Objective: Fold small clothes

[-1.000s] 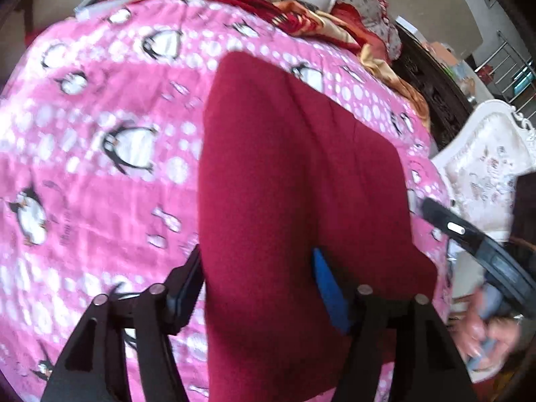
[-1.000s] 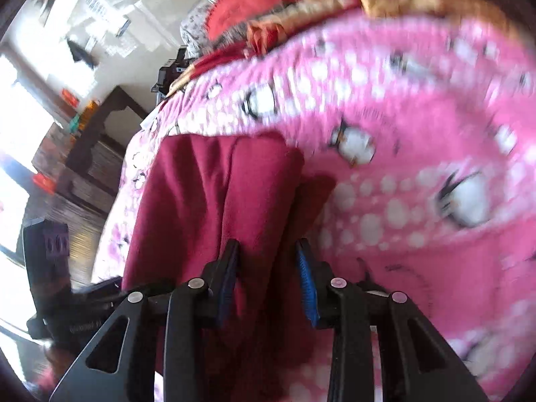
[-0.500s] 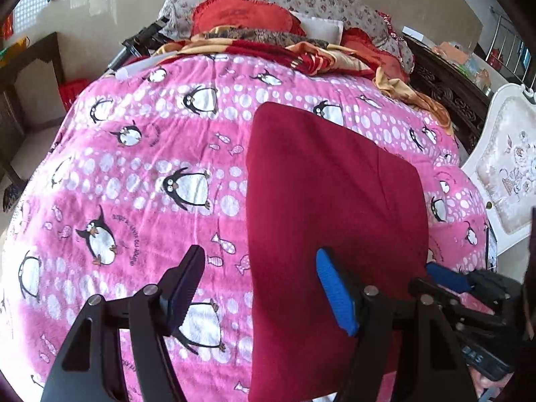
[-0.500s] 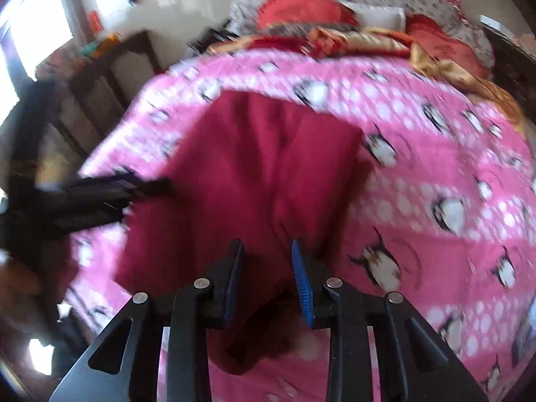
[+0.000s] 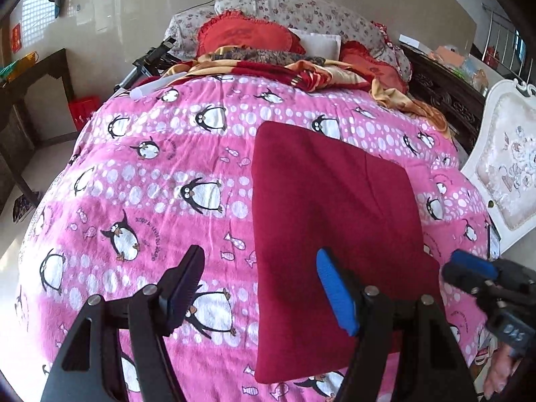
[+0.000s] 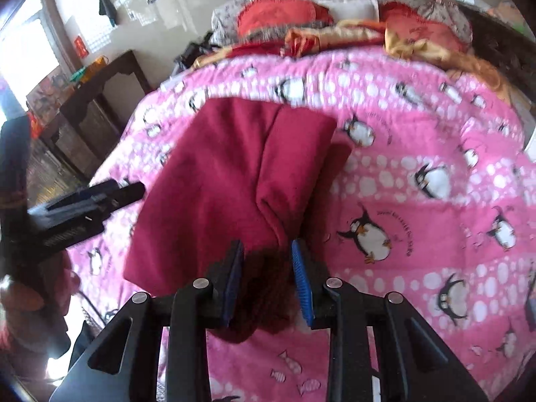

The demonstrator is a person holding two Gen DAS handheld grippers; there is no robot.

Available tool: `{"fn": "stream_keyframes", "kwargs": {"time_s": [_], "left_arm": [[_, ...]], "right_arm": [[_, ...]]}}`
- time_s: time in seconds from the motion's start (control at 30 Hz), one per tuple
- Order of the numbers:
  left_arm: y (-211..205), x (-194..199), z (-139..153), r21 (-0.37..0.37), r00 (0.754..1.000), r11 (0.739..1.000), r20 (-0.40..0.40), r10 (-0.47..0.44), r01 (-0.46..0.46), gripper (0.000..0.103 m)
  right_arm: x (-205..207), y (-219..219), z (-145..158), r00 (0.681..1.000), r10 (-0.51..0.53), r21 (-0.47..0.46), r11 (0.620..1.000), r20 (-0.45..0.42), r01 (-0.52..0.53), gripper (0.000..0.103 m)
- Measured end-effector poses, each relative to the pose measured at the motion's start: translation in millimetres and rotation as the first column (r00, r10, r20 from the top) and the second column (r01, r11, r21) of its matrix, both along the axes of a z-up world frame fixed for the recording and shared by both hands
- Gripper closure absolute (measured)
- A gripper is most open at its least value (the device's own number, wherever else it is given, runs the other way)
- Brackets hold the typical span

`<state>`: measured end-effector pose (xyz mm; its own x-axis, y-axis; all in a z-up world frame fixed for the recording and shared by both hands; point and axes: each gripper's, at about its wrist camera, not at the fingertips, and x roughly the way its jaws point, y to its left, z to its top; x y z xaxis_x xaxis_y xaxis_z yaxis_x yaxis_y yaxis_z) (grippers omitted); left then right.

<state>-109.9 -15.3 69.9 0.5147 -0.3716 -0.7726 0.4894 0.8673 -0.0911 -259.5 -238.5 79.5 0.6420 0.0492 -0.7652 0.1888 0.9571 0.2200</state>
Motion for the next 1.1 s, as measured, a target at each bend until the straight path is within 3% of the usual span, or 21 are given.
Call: {"fn": "stream_keyframes", "kwargs": {"time_s": [0.23, 0.4, 0.57, 0.67, 0.8, 0.97, 1.1], "left_arm": [[5, -8, 7, 0.002, 1.000, 1.000, 0.030, 0.008, -0.008, 0.027], [11, -14, 10, 0.004, 0.998, 1.000, 0.051, 0.023, -0.024, 0.027], [17, -17, 12, -0.002, 0.998, 0.999, 0.058, 0.038, -0.037, 0.026], [18, -18, 14, -0.002, 0.997, 0.999, 0.066, 0.041, -0.041, 0.026], [19, -19, 19, -0.009, 0.996, 0.999, 0.084, 0.043, -0.043, 0.026], [17, -22, 24, -0.010, 0.995, 0.999, 0.098, 0.032, -0.031, 0.026], [14, -22, 28, -0.020, 0.995, 1.000, 0.101, 0.024, -0.023, 0.026]], "right_arm": [[9, 15, 20, 0.998, 0.007, -0.022, 1.000, 0.064, -0.006, 0.101], [28, 20, 3, 1.000, -0.012, -0.062, 0.998, 0.020, 0.013, 0.101], [37, 12, -28, 0.998, -0.041, -0.044, 0.998, -0.057, 0.038, 0.101], [35, 10, -34, 0.997, -0.047, -0.047, 0.998, -0.053, 0.044, 0.101], [31, 9, -27, 0.997, -0.049, -0.042, 0.998, -0.055, 0.046, 0.101], [14, 7, -2, 0.997, -0.070, -0.027, 0.997, 0.018, 0.071, 0.101], [4, 13, 17, 0.996, -0.068, -0.056, 0.996, 0.060, 0.071, 0.093]]}}
